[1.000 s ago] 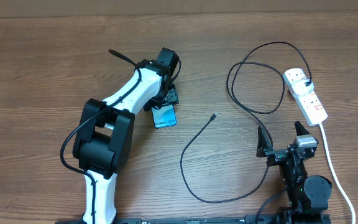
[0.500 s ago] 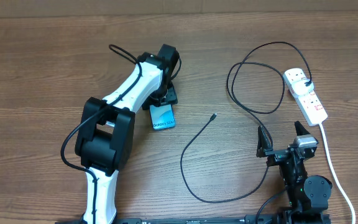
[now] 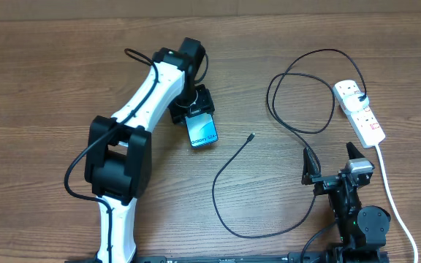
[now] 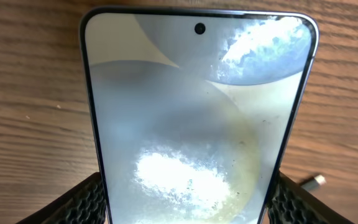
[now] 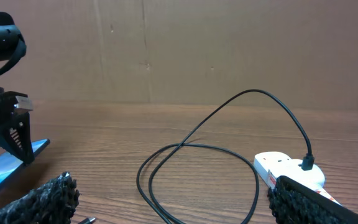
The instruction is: Plug charger to phone and switch on socket
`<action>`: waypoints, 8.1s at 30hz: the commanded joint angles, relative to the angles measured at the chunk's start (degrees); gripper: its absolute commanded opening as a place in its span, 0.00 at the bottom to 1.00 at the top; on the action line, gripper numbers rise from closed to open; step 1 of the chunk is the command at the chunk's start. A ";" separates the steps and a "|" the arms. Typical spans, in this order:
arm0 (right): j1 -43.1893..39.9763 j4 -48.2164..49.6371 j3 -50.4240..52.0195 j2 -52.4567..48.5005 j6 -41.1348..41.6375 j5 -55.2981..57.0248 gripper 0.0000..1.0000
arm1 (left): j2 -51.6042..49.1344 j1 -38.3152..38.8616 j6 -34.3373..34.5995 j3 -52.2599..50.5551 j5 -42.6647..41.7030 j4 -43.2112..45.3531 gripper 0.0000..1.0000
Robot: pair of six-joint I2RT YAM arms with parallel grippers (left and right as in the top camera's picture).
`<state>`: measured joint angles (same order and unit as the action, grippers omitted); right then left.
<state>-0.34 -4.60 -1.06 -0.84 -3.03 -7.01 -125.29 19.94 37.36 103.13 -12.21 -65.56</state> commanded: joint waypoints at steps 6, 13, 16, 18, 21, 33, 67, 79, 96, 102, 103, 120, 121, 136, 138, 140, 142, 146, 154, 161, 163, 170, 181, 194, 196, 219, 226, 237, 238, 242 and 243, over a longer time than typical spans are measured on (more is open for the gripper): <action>0.33 0.20 0.57 0.68 -0.24 0.76 1.00 | -0.04 -4.00 -0.13 1.81 -17.81 -1.27 0.67; 0.33 0.20 0.57 0.68 -0.24 0.76 1.00 | -0.07 -7.52 -1.66 1.81 -35.04 -1.11 0.67; 0.33 0.20 0.57 0.66 -0.24 0.76 1.00 | -0.04 -8.94 -2.78 1.81 -43.30 -0.85 0.67; 0.33 0.20 0.57 0.68 -0.24 0.76 1.00 | -0.07 -9.88 -3.58 1.81 -48.59 -0.83 0.67; 0.33 0.20 0.57 0.68 -0.24 0.76 1.00 | -0.04 -11.28 -4.57 1.81 -57.02 -0.20 0.68; 0.33 0.20 0.57 0.68 -0.24 0.76 1.00 | -0.04 -15.30 -1.55 1.81 -74.66 4.20 0.66; -1.86 10.71 -9.31 -0.94 25.05 -13.42 1.00 | -0.04 -19.34 14.60 1.81 -78.36 4.35 0.64; -3.87 -12.20 -27.85 -18.67 18.27 -25.92 1.00 | -0.04 -19.34 15.17 1.81 -78.34 4.37 0.64; -1.84 -46.38 -62.79 -54.66 21.77 -20.52 0.99 | -0.07 -19.34 15.15 1.81 -78.34 4.35 0.64; 1.07 -44.48 -69.75 -65.51 20.81 -34.51 1.00 | -0.04 -19.34 15.17 1.81 -78.34 4.35 0.64; 1.97 -43.28 -69.75 -66.47 20.48 -35.30 1.00 | -0.07 -19.34 15.15 1.81 -78.34 4.35 0.64; 37.40 -51.93 -94.38 -83.56 28.79 16.79 0.99 | -0.04 -19.21 15.15 1.81 -76.54 4.35 0.63; 37.83 -52.06 -95.65 -84.89 28.79 16.87 0.99 | -0.04 -19.17 15.15 1.81 -76.54 4.35 0.64; 38.64 -49.46 -99.89 -91.08 26.82 13.27 0.97 | -0.04 -19.17 15.54 1.81 -74.58 4.33 0.64; 39.04 -49.53 -100.21 -91.47 26.82 13.00 0.96 | -0.04 -19.17 16.11 1.81 -72.81 4.33 0.64; 39.80 -49.16 -100.39 -91.60 26.82 12.90 0.96 | -0.04 -19.12 17.22 1.81 -71.21 4.35 0.65; 40.65 -48.70 -100.39 -91.84 26.86 12.92 0.96 | -0.04 -19.06 18.21 1.81 -71.01 4.37 0.65; 41.16 -48.02 -100.37 -93.96 29.90 12.96 0.94 | -0.07 -18.82 18.43 1.81 -70.90 4.37 0.64; 41.16 -47.32 -100.39 -98.79 34.80 12.94 0.92 | -0.04 -18.64 19.06 1.81 -69.55 4.37 0.64; 41.22 -44.39 -100.37 -99.82 34.77 14.19 0.89 | -0.04 -18.62 19.45 1.81 -68.59 4.37 0.65; 41.46 -44.09 -100.37 -100.72 34.80 16.04 0.92 | -0.04 -18.53 19.43 1.81 -68.30 4.37 0.65; 41.59 -42.58 -100.37 -101.85 34.84 17.92 0.81 | -0.07 -17.77 19.21 1.81 -66.90 4.81 0.66; 41.59 -41.90 -100.37 -101.94 34.80 17.92 0.65 | -0.04 -17.62 18.73 1.81 -66.71 5.01 0.65; 41.59 -44.09 -100.19 -102.05 36.28 17.90 0.58 | -0.04 -17.62 20.11 1.81 -66.88 4.96 0.65; 41.59 -44.63 -100.15 -102.07 36.28 17.90 0.57 | -0.04 -17.62 20.11 1.81 -66.88 4.96 0.65; 41.64 -43.74 -100.15 -102.40 37.57 17.73 0.46 | -0.07 -17.27 20.96 1.81 -67.32 4.96 0.66; 41.64 -43.65 -100.15 -103.38 37.55 18.51 0.43 | -0.07 -17.22 20.94 1.81 -68.35 4.96 0.66; 41.64 -43.43 -100.15 -103.41 37.57 20.04 0.39 | -0.04 -17.22 20.96 1.81 -68.39 4.96 0.66; 41.66 -43.43 -100.15 -103.43 37.57 20.02 0.39 | -0.04 -17.22 20.94 1.81 -68.39 4.96 0.66; 41.79 -43.43 -100.15 -103.45 37.79 20.02 0.38 | -0.07 -17.22 20.94 1.81 -68.39 4.96 0.66; 41.79 -43.41 -100.15 -103.45 37.79 20.00 0.37 | -0.04 -17.22 20.94 1.81 -68.39 4.96 0.66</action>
<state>41.01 -48.38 -99.77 -103.83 34.50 12.10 -125.29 2.26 57.52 103.28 -77.36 -60.60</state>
